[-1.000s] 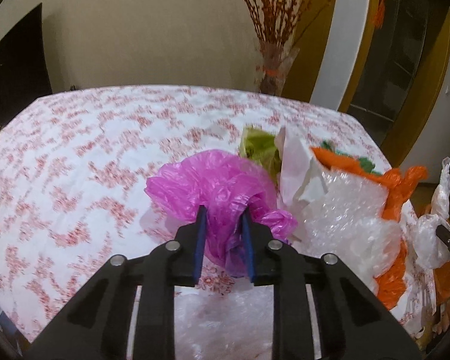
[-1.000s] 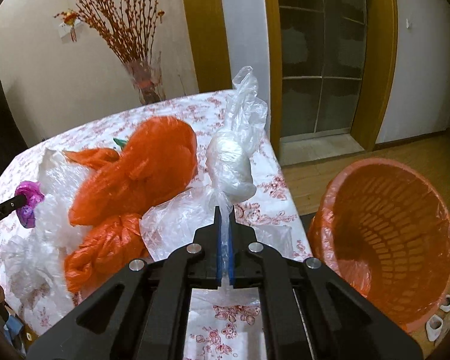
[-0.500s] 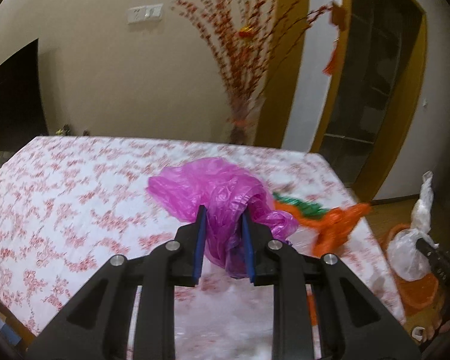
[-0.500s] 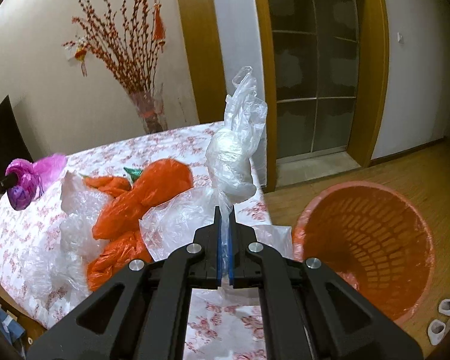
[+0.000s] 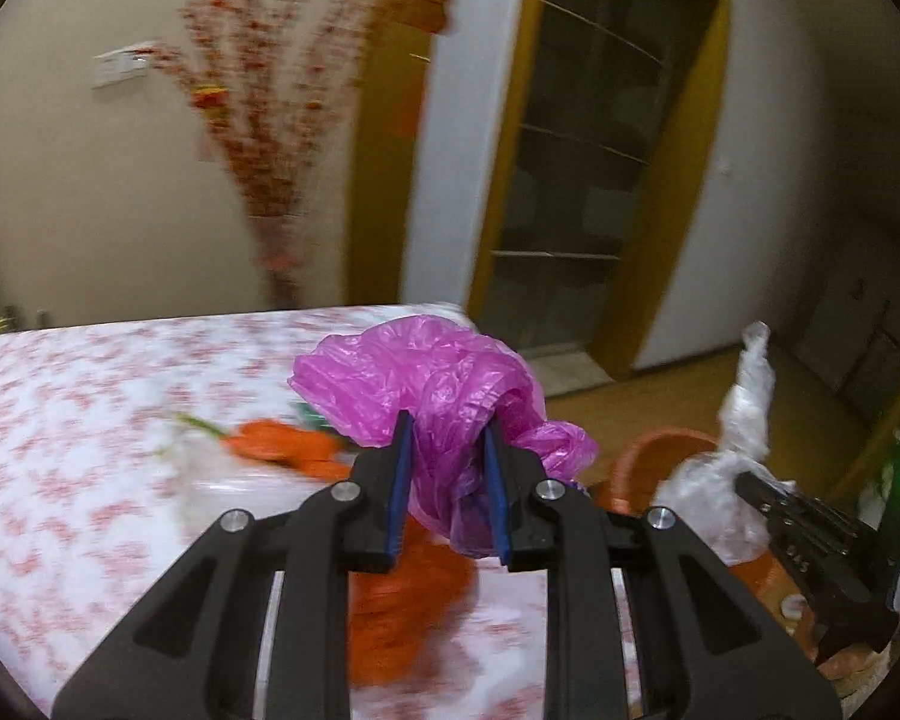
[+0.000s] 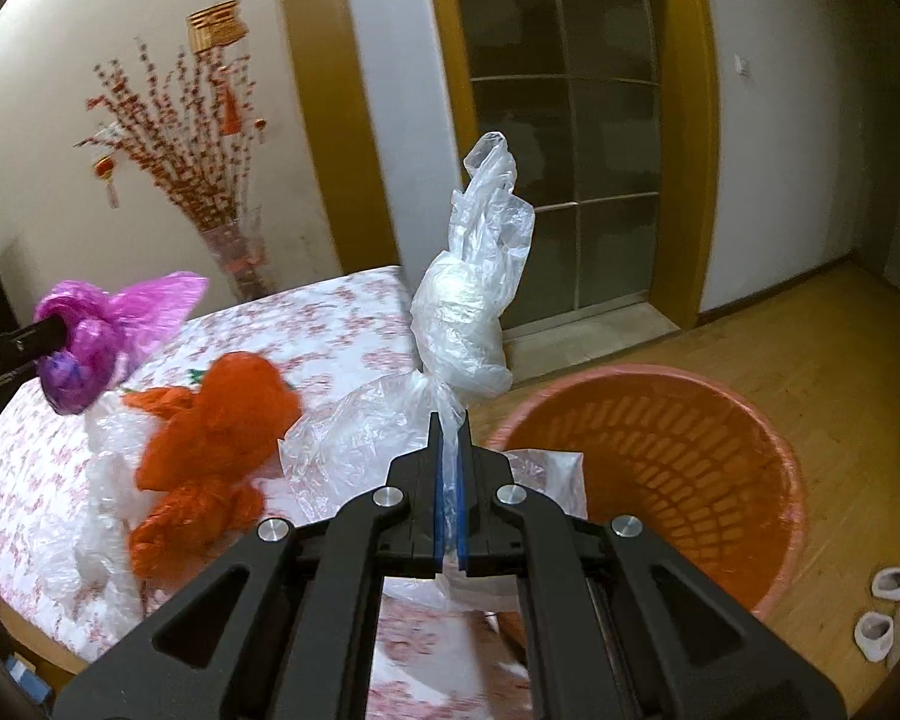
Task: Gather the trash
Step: 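Carry both bags over the orange basket and open both tools to drop them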
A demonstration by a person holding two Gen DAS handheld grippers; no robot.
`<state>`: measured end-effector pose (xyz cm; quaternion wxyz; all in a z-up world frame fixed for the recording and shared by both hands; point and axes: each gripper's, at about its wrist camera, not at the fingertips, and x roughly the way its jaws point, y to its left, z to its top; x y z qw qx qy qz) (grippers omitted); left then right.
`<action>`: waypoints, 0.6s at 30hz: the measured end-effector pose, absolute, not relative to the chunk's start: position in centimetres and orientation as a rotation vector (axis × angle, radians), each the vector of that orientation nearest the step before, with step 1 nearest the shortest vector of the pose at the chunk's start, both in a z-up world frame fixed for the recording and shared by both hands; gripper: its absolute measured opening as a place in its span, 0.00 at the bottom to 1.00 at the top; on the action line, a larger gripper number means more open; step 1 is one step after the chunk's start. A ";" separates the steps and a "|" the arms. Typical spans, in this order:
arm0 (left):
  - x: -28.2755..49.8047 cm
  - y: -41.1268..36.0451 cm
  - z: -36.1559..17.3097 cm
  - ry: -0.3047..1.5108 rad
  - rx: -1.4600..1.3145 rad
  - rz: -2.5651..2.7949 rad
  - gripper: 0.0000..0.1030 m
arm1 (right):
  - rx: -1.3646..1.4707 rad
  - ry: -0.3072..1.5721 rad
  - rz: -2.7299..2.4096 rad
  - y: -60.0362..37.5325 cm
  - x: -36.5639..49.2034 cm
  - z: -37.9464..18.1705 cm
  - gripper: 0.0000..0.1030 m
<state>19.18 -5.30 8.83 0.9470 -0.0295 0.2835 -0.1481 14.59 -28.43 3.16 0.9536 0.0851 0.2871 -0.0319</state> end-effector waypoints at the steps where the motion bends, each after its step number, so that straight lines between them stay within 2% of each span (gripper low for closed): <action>1: 19.3 -6.6 8.6 0.582 -0.055 -0.328 0.22 | 0.180 0.585 -0.080 -29.3 14.4 3.0 0.03; 10: 20.3 -16.1 6.1 0.633 -0.039 -0.517 0.22 | 0.225 0.580 -0.180 -35.1 12.3 2.8 0.03; 18: 21.7 -20.9 3.6 0.678 -0.012 -0.610 0.22 | 0.247 0.582 -0.243 -38.2 11.7 2.3 0.03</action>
